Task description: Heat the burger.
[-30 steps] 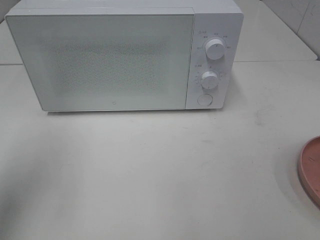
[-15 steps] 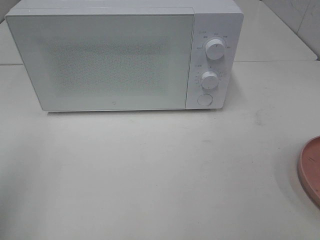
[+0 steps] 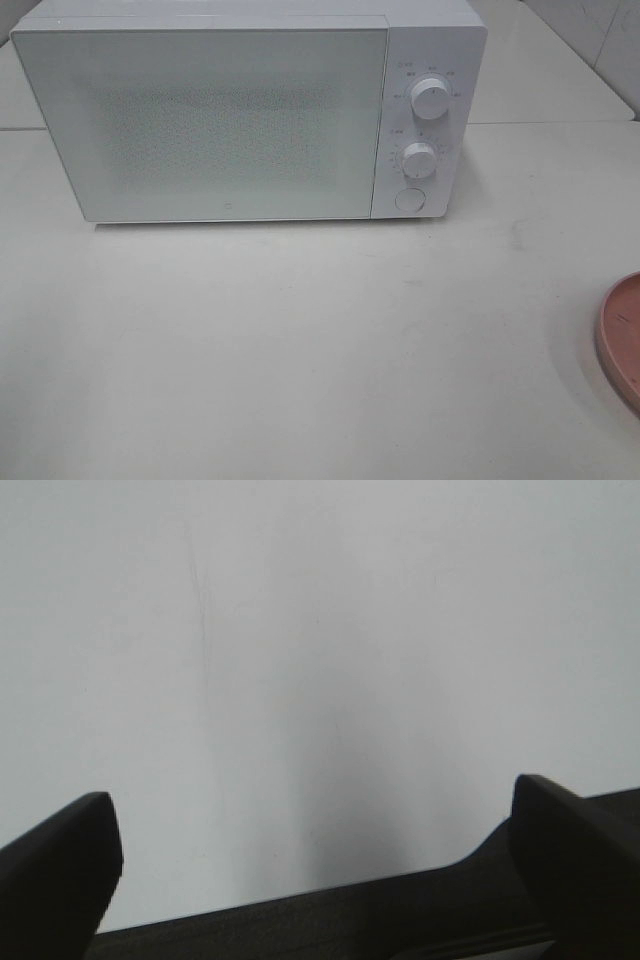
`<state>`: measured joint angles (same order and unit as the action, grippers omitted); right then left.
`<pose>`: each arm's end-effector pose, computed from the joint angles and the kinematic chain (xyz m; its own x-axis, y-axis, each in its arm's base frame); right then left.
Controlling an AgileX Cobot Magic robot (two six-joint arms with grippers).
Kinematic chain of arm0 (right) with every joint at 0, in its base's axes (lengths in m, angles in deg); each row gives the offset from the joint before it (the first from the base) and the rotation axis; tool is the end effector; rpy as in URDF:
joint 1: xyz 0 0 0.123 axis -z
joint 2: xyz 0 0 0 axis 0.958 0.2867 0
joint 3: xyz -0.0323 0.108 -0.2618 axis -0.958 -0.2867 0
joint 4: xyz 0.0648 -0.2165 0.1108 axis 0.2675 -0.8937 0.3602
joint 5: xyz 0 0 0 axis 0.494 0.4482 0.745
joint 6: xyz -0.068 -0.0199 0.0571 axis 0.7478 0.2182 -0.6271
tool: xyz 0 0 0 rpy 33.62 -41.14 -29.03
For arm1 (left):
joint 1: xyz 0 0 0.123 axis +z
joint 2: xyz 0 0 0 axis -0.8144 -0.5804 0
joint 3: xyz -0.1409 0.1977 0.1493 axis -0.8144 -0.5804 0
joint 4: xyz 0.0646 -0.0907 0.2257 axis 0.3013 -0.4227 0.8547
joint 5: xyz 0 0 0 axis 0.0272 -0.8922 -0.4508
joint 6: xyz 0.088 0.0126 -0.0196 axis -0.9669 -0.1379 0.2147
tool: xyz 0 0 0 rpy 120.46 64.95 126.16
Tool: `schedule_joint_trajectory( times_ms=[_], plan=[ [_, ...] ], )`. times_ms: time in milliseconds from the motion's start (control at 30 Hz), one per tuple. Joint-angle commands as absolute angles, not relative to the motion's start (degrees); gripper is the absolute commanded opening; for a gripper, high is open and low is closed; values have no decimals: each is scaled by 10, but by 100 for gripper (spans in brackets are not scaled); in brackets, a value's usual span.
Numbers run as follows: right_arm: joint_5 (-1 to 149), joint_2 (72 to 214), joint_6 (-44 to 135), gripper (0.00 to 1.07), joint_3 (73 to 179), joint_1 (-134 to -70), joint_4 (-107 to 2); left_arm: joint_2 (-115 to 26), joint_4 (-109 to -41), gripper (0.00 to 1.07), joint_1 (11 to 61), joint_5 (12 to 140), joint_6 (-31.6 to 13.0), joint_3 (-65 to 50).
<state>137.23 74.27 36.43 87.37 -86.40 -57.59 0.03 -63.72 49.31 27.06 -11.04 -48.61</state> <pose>-0.0042 -0.0074 0.2802 -0.4278 -0.0647 -0.9016 -0.1503 0.9886 0.0004 0.0579 -0.0100 0.2684 -0.7520 0.1347 -0.6453 0.1740 0.9847 0.0028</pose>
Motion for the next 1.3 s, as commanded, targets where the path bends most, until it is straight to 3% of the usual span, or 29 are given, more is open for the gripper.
schedule_joint_trajectory(
  times_ms=[33, 267, 400, 633, 967, 1033, 1300],
  plan=[
    [1367, 728, 374, 76, 874, -860, -579, 53, -673, 103, 496, 276, -112, -489],
    [1367, 728, 374, 76, 874, -860, -579, 151, -735, 103, 496, 284, -111, -489],
    [1367, 728, 374, 76, 874, -860, -579, 191, -735, 103, 502, 284, -112, -489],
    [1367, 728, 374, 76, 874, -860, -579, 256, -737, 103, 568, 285, -112, -488],
    [1367, 732, 373, 76, 874, -860, -578, 257, -719, 103, 569, 281, -119, -489],
    [1367, 732, 373, 76, 874, -860, -578, 257, -687, 103, 569, 277, -104, -491],
    [1367, 732, 373, 76, 874, -860, -578, 257, -681, 103, 569, 277, -94, -491]
  ],
)
